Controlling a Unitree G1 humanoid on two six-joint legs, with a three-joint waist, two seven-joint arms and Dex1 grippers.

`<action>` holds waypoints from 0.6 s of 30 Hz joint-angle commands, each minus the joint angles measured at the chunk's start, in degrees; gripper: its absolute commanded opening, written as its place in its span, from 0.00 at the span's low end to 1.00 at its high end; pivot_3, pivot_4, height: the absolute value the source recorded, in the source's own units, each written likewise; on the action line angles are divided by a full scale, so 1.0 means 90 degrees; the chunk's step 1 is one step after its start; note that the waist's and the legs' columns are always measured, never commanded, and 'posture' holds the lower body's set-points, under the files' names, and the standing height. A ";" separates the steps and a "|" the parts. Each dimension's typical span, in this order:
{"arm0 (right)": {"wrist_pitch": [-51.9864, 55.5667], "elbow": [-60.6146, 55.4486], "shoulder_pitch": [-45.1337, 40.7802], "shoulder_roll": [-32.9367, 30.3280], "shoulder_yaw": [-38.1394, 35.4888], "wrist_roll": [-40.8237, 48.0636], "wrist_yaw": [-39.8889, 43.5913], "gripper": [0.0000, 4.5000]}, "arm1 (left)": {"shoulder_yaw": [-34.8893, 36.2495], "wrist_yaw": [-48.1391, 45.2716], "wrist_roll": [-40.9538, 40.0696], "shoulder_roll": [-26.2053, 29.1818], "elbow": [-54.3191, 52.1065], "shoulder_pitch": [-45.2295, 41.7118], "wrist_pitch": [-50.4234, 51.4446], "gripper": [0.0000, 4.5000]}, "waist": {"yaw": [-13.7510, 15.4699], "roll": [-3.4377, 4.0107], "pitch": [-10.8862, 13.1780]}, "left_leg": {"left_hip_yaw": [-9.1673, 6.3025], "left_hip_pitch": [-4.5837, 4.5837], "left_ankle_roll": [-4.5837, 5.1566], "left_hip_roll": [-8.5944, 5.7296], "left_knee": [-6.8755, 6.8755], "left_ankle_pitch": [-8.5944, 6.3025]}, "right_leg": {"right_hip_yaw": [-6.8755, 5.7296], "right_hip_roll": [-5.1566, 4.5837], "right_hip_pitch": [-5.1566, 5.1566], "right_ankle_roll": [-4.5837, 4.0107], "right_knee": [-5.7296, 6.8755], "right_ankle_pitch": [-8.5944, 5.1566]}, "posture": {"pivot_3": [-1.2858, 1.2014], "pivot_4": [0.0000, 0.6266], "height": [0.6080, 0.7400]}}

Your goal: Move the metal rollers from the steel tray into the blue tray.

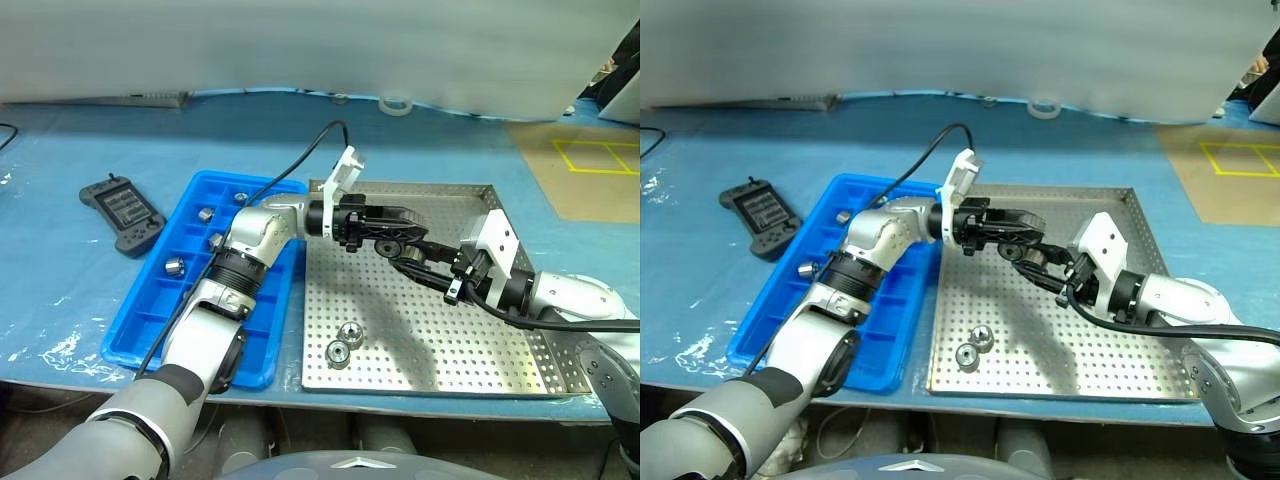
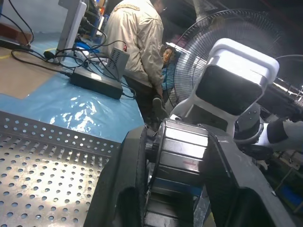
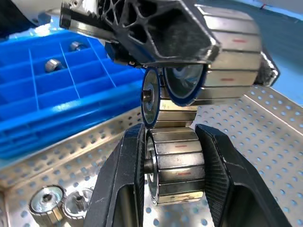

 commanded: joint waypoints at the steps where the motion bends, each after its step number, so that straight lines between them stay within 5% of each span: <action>1: -0.0047 -0.0022 0.0123 -0.0215 0.0198 -0.0382 0.0147 0.28 | 0.0386 0.0197 -0.0119 -0.0040 -0.0176 -0.0270 -0.0313 0.29 | 0.0000 0.0001 0.0000 | 0.0000 0.0001 0.0000 0.0000 0.0000 0.0000 | 0.0000 0.0000 0.0000 0.0000 0.0003 0.0000 | 0.36 0.24 1.00; 18: -0.1220 0.0636 0.0922 -0.0978 0.0406 -0.2026 0.0558 0.28 | 0.0589 0.0492 -0.0120 0.0053 -0.0066 -0.0267 -0.0544 0.29 | 0.0005 0.0000 0.0000 | -0.0001 0.0000 0.0007 0.0001 0.0017 -0.0005 | 0.0000 -0.0002 0.0005 0.0000 0.0006 0.0000 | 0.37 0.24 1.00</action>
